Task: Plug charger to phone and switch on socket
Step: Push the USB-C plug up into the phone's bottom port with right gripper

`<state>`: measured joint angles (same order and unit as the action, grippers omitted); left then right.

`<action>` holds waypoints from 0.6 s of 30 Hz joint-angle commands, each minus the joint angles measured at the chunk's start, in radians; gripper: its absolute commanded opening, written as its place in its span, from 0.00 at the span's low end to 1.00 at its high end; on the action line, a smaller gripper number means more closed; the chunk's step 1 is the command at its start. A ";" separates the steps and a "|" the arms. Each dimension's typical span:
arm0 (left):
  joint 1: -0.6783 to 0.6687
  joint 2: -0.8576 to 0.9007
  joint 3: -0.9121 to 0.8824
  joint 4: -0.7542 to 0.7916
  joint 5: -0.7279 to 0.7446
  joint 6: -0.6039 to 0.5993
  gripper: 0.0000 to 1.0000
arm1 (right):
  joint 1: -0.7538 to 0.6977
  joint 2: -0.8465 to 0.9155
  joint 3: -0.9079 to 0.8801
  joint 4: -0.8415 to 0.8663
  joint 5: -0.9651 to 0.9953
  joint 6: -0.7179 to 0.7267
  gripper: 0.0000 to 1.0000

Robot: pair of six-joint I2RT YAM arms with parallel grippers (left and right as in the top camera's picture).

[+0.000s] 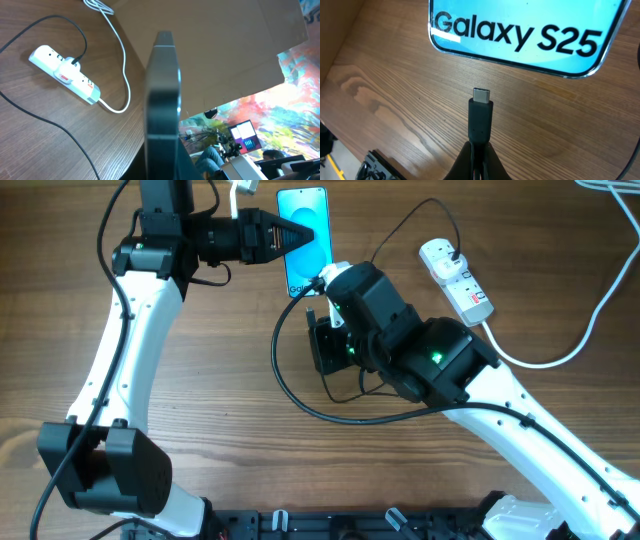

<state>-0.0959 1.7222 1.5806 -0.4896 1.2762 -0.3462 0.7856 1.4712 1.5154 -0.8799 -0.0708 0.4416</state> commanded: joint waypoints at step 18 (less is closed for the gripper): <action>0.002 -0.005 0.003 0.000 0.025 0.002 0.04 | -0.002 -0.016 0.011 0.035 0.086 -0.020 0.04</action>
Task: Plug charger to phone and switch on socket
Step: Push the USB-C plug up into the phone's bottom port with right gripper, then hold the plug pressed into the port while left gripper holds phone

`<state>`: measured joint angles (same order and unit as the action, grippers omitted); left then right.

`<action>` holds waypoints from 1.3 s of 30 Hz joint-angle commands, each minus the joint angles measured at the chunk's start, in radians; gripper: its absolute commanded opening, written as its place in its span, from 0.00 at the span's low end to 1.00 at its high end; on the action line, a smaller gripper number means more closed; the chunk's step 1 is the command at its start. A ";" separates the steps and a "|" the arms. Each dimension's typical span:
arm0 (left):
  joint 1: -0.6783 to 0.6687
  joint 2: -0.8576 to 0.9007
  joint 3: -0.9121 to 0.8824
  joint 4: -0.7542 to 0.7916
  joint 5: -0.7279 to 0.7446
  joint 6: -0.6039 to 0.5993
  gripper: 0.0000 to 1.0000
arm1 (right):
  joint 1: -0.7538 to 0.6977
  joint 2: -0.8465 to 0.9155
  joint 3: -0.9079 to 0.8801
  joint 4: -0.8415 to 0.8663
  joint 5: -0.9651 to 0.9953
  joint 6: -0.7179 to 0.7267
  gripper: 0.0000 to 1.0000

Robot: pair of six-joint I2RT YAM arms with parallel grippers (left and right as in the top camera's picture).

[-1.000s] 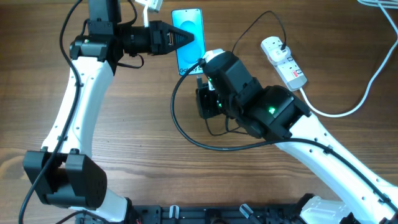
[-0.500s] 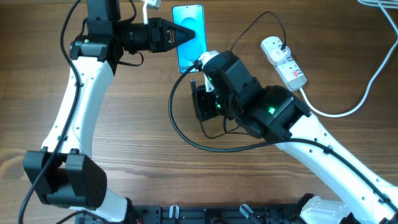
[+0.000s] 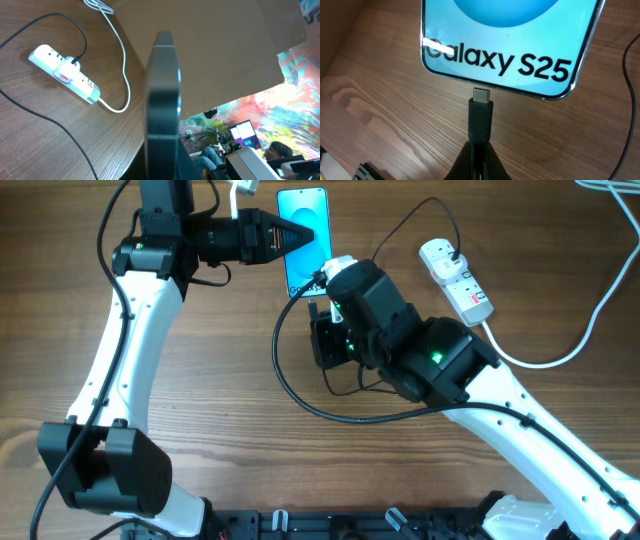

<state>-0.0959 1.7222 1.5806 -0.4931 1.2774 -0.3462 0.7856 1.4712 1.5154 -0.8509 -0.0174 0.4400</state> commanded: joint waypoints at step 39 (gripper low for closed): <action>-0.014 -0.005 0.003 -0.019 0.035 0.028 0.04 | -0.002 -0.008 0.011 0.026 0.085 -0.018 0.04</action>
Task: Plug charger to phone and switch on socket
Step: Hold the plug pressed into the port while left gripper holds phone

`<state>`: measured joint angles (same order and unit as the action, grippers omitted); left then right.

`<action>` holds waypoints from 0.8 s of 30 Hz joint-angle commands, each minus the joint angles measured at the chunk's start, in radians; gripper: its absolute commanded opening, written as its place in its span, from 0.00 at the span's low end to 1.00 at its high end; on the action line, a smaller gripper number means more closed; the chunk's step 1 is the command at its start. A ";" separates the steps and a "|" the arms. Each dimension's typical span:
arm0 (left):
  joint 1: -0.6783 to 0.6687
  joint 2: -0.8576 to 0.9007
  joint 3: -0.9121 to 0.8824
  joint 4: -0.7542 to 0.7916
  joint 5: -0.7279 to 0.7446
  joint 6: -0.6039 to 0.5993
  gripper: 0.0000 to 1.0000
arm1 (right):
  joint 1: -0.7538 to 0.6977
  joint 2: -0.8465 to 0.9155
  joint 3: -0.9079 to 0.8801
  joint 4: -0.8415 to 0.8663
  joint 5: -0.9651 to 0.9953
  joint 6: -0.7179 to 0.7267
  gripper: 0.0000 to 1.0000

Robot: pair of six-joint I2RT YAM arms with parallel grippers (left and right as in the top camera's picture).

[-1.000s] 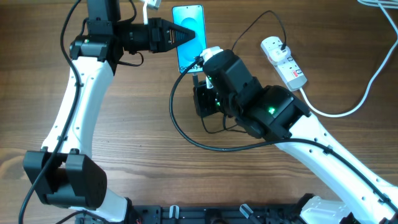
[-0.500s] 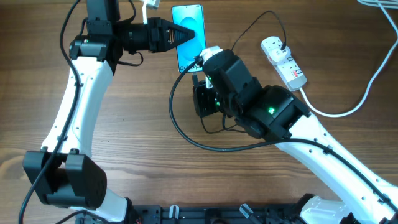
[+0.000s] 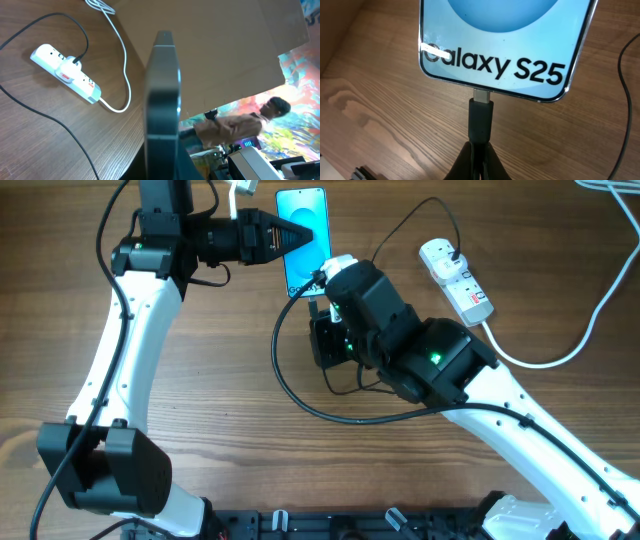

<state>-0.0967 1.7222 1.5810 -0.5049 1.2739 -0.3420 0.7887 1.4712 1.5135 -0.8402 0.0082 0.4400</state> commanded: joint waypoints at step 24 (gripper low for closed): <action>-0.013 -0.005 0.003 0.000 0.038 0.024 0.04 | -0.005 0.005 0.012 0.001 0.006 0.008 0.04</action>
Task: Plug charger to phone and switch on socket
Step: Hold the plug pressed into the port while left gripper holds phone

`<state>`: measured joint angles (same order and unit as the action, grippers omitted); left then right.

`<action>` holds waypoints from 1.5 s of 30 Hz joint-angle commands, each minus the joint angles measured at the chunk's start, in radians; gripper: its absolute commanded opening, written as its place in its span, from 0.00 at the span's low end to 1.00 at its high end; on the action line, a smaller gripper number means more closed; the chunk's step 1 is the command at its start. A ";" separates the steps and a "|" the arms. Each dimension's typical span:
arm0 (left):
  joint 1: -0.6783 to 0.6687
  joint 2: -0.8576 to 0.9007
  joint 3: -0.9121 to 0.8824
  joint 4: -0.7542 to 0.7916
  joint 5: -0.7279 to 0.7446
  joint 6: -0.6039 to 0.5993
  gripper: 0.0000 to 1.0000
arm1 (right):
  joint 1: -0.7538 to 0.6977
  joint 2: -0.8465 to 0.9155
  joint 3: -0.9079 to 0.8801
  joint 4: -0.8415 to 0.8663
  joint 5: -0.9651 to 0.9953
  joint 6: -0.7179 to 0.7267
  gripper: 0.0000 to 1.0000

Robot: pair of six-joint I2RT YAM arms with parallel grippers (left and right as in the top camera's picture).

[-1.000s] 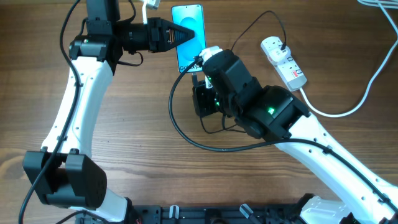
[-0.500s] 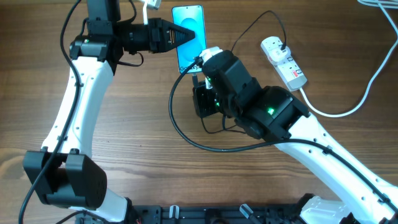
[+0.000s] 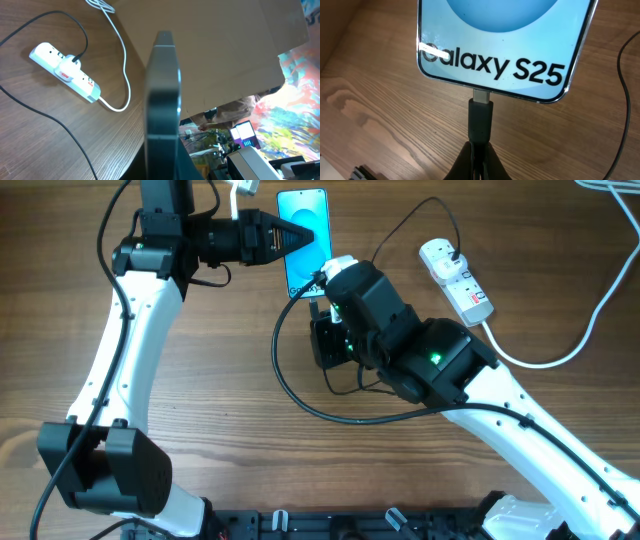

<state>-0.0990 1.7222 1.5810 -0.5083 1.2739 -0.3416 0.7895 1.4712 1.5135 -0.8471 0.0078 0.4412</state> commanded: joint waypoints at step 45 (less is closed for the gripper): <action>-0.011 -0.005 0.003 0.007 0.039 0.024 0.04 | -0.006 0.005 0.013 0.039 0.099 0.034 0.04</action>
<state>-0.1055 1.7222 1.5810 -0.4961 1.2736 -0.3412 0.7895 1.4712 1.5135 -0.8417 0.0353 0.4488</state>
